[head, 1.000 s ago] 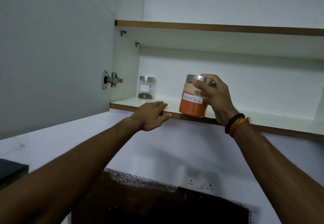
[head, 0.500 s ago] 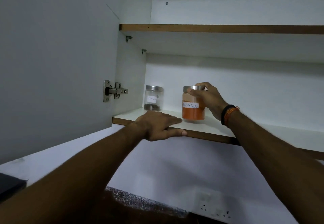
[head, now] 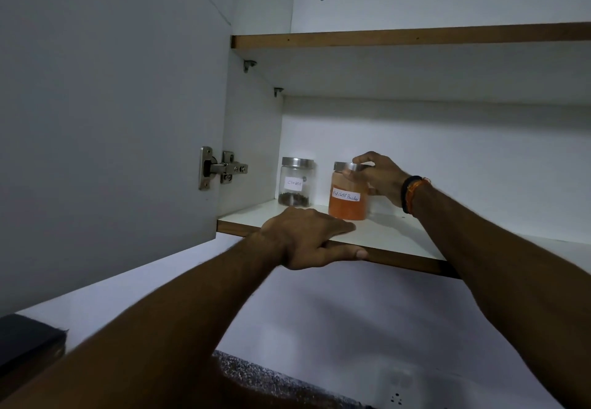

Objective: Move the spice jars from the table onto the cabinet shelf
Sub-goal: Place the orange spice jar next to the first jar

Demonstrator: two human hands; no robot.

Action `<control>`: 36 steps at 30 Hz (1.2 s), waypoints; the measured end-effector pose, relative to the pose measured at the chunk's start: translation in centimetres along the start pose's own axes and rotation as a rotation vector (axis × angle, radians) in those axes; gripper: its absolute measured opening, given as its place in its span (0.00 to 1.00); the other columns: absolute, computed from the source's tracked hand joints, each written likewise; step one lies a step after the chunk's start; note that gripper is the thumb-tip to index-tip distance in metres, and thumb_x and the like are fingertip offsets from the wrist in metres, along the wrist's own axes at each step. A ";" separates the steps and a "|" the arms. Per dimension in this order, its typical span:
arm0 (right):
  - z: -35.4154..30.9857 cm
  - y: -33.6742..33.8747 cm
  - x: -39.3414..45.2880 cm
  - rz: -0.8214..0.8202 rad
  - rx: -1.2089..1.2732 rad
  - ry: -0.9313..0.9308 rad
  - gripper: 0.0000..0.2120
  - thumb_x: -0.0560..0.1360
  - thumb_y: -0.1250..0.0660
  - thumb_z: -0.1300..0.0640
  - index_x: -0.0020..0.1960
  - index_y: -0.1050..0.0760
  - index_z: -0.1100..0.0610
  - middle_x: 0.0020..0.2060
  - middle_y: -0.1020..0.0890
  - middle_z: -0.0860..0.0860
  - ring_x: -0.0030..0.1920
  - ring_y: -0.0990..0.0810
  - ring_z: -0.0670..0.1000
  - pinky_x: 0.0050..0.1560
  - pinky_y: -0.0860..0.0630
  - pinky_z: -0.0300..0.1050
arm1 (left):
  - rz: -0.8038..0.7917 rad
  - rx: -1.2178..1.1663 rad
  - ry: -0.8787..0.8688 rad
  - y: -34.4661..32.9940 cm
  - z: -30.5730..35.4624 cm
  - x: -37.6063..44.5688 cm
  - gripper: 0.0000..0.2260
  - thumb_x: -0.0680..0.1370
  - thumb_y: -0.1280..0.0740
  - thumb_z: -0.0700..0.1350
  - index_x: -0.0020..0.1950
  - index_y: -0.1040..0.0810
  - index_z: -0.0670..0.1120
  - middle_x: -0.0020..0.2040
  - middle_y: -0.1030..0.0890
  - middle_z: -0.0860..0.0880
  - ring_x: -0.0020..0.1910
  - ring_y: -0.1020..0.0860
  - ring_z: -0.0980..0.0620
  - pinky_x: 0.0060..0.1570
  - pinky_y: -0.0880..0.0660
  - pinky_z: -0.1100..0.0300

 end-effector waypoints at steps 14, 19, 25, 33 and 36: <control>-0.5 -2.6 3.1 0.082 -0.346 0.051 0.26 0.77 0.29 0.48 0.70 0.28 0.57 0.66 0.22 0.56 0.64 0.24 0.59 0.67 0.26 0.56 | 0.033 -0.013 -0.020 -0.2 -0.3 0.2 0.32 0.78 0.48 0.70 0.76 0.31 0.53 0.71 0.23 0.50 0.68 0.24 0.49 0.66 0.26 0.48; -0.4 -2.9 3.7 0.091 -0.420 0.064 0.26 0.77 0.30 0.46 0.70 0.28 0.57 0.67 0.22 0.56 0.65 0.24 0.59 0.67 0.27 0.54 | 0.037 -0.014 -0.021 -0.3 -0.4 0.3 0.30 0.80 0.46 0.68 0.76 0.31 0.52 0.70 0.23 0.50 0.67 0.23 0.49 0.65 0.27 0.48; -0.1 -3.0 3.6 0.135 -0.401 0.073 0.27 0.77 0.30 0.47 0.72 0.30 0.57 0.69 0.24 0.57 0.68 0.26 0.59 0.68 0.30 0.52 | 0.053 -0.005 -0.023 -0.3 -0.6 0.3 0.32 0.79 0.47 0.69 0.76 0.30 0.52 0.70 0.22 0.50 0.66 0.23 0.49 0.65 0.26 0.48; -1.4 -0.8 0.4 0.289 -0.389 0.107 0.28 0.77 0.31 0.44 0.73 0.30 0.56 0.71 0.28 0.58 0.69 0.28 0.59 0.68 0.30 0.52 | 0.006 -0.005 0.001 -0.4 -0.8 0.4 0.36 0.76 0.51 0.72 0.77 0.32 0.54 0.73 0.25 0.50 0.72 0.28 0.48 0.69 0.29 0.46; -2.1 -0.2 -2.3 0.314 -0.331 0.130 0.24 0.77 0.30 0.45 0.68 0.26 0.56 0.69 0.27 0.58 0.68 0.27 0.58 0.67 0.29 0.51 | -0.021 0.007 0.029 -0.5 -1.0 0.3 0.38 0.74 0.54 0.75 0.78 0.35 0.57 0.75 0.28 0.51 0.74 0.30 0.48 0.71 0.33 0.46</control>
Point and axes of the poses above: each hand's wrist, its own x-axis towards the middle knuckle, its own y-axis out of the back of the hand, z = x × y, the point moved 8 cm from there along x, towards the middle knuckle
